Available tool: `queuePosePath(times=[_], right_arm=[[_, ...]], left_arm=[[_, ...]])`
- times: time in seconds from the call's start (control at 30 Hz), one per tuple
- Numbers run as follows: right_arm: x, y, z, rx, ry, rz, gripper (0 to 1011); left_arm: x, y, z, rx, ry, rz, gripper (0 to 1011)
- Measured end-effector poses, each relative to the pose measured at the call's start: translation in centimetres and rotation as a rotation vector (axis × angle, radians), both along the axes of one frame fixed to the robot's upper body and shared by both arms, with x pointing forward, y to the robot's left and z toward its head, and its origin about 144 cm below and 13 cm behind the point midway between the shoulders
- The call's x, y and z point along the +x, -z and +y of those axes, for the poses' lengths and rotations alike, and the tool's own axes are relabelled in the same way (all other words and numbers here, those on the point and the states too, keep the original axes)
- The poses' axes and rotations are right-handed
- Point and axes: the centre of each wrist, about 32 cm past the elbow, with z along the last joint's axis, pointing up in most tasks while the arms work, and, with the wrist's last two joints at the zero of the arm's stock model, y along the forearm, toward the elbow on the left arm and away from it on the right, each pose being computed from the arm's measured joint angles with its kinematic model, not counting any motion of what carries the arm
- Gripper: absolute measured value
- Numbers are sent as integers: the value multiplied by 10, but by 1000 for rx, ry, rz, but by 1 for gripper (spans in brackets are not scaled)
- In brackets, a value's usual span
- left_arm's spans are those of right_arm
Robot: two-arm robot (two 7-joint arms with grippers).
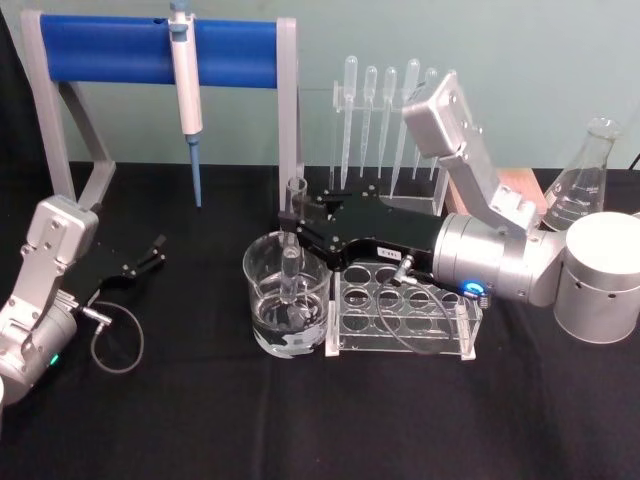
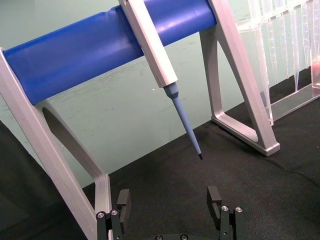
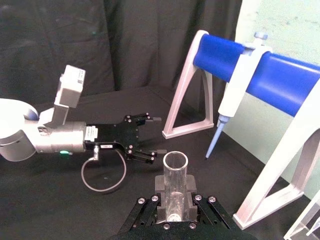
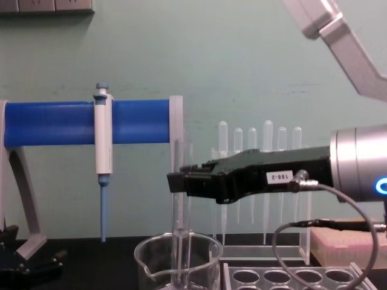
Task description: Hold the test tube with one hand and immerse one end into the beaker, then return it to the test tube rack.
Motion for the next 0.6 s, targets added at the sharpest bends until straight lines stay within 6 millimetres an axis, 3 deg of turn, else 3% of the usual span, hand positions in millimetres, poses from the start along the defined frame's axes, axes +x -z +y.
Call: queuePosePath(times=[0.6], right_arm=[[4, 20, 3, 0, 34, 38, 222]], left_arm=[[0, 0, 0, 0, 0, 0, 1000]])
